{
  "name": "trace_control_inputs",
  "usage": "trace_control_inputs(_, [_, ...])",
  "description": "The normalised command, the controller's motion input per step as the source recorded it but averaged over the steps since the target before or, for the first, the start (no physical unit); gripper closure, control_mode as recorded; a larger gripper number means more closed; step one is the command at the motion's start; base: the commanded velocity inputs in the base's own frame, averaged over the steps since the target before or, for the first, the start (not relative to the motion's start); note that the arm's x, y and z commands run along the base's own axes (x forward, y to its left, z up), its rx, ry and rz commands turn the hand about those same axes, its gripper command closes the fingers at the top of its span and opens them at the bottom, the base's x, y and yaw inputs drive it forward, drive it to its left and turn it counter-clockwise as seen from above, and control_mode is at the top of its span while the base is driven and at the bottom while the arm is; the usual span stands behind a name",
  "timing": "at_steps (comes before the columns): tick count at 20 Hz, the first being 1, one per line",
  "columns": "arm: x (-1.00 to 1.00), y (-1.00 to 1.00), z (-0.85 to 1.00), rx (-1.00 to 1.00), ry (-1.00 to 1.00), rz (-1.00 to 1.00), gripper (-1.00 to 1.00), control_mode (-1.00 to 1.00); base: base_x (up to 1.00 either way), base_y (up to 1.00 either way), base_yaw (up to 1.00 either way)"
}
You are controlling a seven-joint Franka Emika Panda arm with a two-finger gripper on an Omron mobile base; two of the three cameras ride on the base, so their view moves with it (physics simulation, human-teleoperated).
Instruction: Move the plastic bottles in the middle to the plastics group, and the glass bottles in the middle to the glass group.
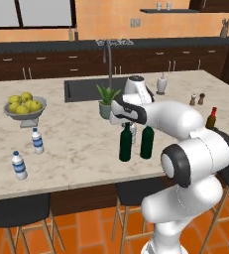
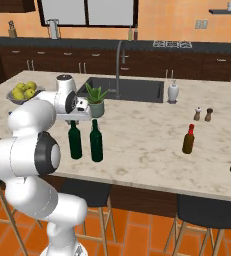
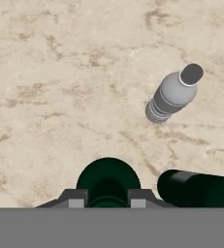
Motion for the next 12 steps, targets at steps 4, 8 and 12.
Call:
trace_control_inputs(4, [-0.09, 0.00, 0.00, 0.00, 0.00, 0.01, 1.00, -1.00, 0.00, 0.00, 0.00])
trace_control_inputs(8, [-0.40, -0.03, 0.08, 0.00, 0.00, 0.03, 1.00, -1.00, 0.00, 0.00, 0.00])
trace_control_inputs(12, [-0.55, -0.10, 0.22, 0.00, 0.00, 0.01, 1.00, -1.00, 0.00, 0.00, 0.00])
